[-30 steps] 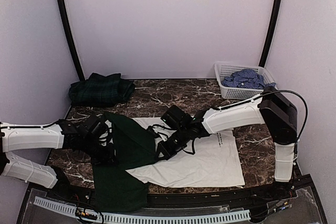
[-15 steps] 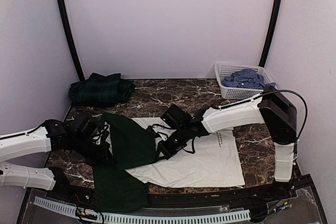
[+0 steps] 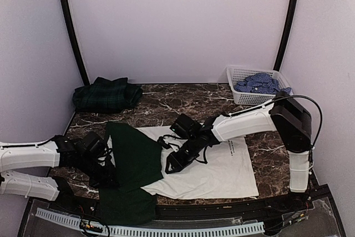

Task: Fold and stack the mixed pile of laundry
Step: Adjust the 1/3-folded T-shirt at the center of the board, then move the 1/3-folded T-shirt to the center of the board.

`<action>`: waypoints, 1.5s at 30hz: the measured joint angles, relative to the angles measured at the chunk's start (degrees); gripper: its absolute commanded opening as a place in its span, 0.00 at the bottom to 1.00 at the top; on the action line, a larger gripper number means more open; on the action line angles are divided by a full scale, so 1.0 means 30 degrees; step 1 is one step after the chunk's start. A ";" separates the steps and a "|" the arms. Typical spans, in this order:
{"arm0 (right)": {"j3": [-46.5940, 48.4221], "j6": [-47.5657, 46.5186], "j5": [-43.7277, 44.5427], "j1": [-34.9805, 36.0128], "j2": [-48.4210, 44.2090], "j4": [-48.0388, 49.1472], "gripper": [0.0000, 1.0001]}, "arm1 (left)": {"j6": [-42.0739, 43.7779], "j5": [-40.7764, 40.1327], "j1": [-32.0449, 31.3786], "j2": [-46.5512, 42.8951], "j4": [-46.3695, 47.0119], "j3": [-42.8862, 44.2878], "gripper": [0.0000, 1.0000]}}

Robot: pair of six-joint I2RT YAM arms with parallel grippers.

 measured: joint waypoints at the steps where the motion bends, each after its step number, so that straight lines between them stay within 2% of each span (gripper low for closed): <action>1: 0.0000 0.0044 -0.0007 0.0000 -0.0007 -0.0029 0.60 | -0.0117 0.0000 -0.0007 0.0393 0.0233 -0.0117 0.00; 2: 0.0000 0.0160 0.0066 0.0000 -0.0080 0.0007 0.63 | -0.0160 -0.0007 -0.0007 0.0714 0.0437 -0.0153 0.00; 3: -0.0051 -0.0051 0.0095 0.0015 -0.0233 0.0015 0.68 | -0.0197 -0.0007 -0.0007 0.1013 0.0656 -0.0153 0.04; 6: -0.0423 -0.0022 0.0568 -0.0029 -0.0940 -0.0189 0.78 | -0.0270 -0.0044 -0.0007 0.1406 0.1107 -0.0153 0.21; 8: -0.0867 0.0022 0.0750 -0.0138 -0.1712 -0.0342 0.83 | -0.0335 -0.0204 -0.0007 0.1341 0.1144 -0.0087 0.39; 9: -0.1151 0.0036 0.0809 -0.0226 -0.2208 -0.0408 0.84 | -0.0408 -0.0393 -0.0007 0.1151 0.1078 -0.0029 0.59; 10: -0.1450 0.0044 0.0845 -0.0350 -0.2710 -0.0466 0.86 | -0.0488 -0.0678 -0.0022 0.0809 0.0882 0.0036 0.70; 12: -0.2062 0.0036 0.0860 -0.0736 -0.3752 -0.0503 0.88 | -0.0670 -0.1370 -0.0022 -0.0153 0.0138 0.0182 0.74; 17: -0.4087 -0.0087 0.0780 -0.3009 -0.6579 -0.0481 0.91 | -0.0393 -0.3927 -0.0007 -0.2164 -0.3140 0.3162 0.77; 22: -0.5195 -0.0510 0.1042 -0.5785 -0.7672 -0.0474 0.91 | 0.1333 -0.6411 0.1078 -0.1064 -0.4422 0.7344 0.83; 27: -0.5224 -0.1275 0.1479 -0.8276 -0.6892 -0.0153 0.92 | 0.3657 -0.6054 0.4269 0.2703 -0.1858 0.8415 0.82; 29: -0.5013 -0.1523 0.1705 -0.8939 -0.6069 0.0036 0.92 | 0.4430 -0.5923 0.4823 0.4481 -0.1071 0.8561 0.81; 36: -0.4386 -0.2018 0.1887 -0.9683 -0.3730 0.1013 0.92 | 0.6681 -0.5355 0.4925 1.0389 0.1872 1.0338 0.76; 40: -0.4058 -0.2208 0.1683 -1.0098 -0.3198 0.1632 0.91 | 0.7395 -0.4998 0.5238 1.2801 0.2943 1.1052 0.67; 45: -0.2980 -0.2441 0.1209 -1.0783 -0.2142 0.2193 0.91 | 0.7847 -0.3891 0.6164 1.5242 0.3898 1.2874 0.63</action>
